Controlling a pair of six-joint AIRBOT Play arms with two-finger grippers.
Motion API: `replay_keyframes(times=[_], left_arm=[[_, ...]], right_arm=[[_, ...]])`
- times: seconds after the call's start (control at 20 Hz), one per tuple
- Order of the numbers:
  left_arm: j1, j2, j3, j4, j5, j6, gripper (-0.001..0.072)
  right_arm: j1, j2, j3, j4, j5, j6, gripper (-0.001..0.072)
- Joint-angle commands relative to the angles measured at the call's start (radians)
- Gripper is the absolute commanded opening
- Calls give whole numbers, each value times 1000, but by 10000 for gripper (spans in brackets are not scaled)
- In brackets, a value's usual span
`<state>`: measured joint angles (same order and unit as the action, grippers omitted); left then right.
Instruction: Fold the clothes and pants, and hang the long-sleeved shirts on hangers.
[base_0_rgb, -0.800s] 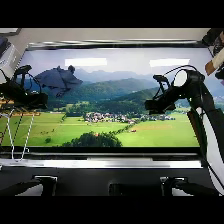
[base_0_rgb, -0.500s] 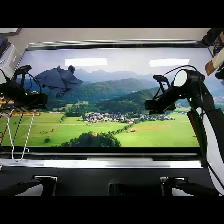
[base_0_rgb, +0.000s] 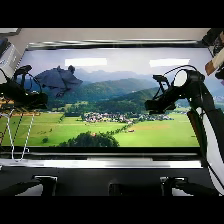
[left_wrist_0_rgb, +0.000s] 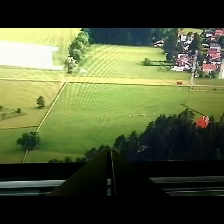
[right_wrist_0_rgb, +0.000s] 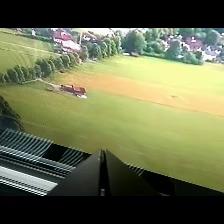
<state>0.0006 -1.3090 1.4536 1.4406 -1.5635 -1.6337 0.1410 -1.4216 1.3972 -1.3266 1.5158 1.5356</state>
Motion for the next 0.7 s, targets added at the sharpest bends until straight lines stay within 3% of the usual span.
replay_keyframes(times=[0.0,0.1,0.15,0.2,0.25,0.5,0.65], left_arm=[[0,-1,0,0,0,0,18],[0,-1,0,1,14,0,29],[0,-3,0,1,44,-14,203],[0,-5,0,0,71,-47,498],[-2,-9,0,1,122,-88,720],[-2,-117,27,9,593,-142,720],[-2,-347,149,97,676,-167,720]], right_arm=[[1,0,1,4,-2,-2,40],[1,0,1,6,0,-3,40],[1,0,1,6,0,-3,40],[1,0,1,6,-2,-3,40],[1,0,1,7,-5,-2,40],[1,0,1,7,-21,-2,40],[1,0,1,7,-26,-3,42]])
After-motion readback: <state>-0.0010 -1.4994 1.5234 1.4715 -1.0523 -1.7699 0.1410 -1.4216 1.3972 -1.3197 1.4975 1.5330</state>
